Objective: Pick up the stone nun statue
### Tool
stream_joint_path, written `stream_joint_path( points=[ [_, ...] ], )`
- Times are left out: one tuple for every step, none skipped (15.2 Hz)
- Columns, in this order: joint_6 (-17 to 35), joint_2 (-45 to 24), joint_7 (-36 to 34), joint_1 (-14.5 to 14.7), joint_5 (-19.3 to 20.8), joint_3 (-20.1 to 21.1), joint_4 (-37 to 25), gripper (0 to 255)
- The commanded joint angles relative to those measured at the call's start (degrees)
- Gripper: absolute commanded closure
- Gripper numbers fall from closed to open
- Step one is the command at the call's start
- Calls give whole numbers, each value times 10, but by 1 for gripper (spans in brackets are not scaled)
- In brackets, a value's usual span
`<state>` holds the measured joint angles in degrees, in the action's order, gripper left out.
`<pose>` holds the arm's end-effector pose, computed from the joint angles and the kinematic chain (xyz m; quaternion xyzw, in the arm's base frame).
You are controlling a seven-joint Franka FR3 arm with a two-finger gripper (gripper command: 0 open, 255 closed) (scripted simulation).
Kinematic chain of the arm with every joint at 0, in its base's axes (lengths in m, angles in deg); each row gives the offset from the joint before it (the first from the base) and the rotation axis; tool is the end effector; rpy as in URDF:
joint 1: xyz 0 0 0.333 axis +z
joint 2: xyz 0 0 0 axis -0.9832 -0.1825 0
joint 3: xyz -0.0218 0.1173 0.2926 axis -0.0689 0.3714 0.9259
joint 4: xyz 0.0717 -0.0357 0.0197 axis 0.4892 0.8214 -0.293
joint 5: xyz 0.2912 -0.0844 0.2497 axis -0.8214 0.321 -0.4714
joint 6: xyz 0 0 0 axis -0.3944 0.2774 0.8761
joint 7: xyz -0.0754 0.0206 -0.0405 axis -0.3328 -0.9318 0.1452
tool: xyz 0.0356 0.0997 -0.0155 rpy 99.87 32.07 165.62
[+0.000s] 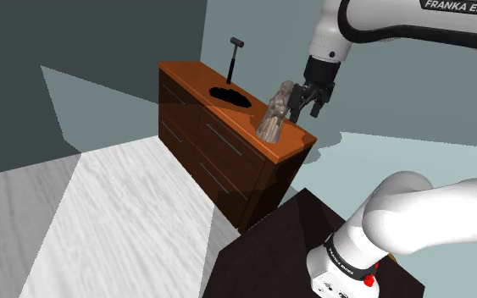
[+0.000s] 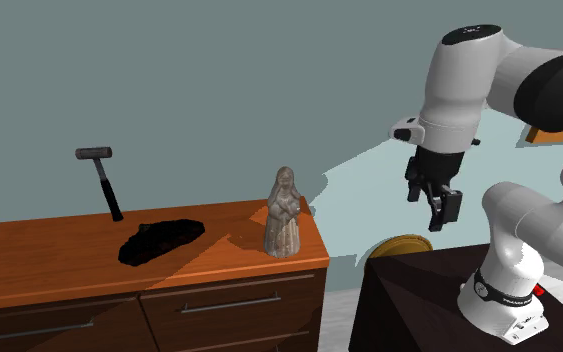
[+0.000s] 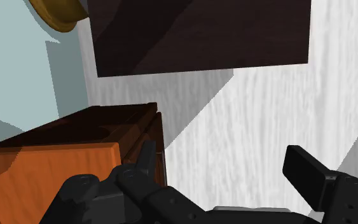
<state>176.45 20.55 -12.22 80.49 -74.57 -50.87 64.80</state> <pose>0.3155 0.0008 0.5424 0.9973 -0.0544 -0.0426 0.0260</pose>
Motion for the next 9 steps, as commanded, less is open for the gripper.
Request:
stream_joint_path(
  points=[
    [0,0,0,0,0,0,0,0],
    [9,-17,5,-5,6,-8,-10,0],
    [18,-35,11,-10,11,-16,-20,0],
    [26,-52,16,-15,16,-23,-31,0],
    [34,-70,21,-20,21,-31,-42,0],
    [41,-88,26,-24,25,-38,-54,0],
    [48,-105,31,-28,28,-46,-66,0],
    [55,-123,36,-32,31,-53,-80,0],
    [61,-141,41,-36,34,-60,-93,0]
  ],
)
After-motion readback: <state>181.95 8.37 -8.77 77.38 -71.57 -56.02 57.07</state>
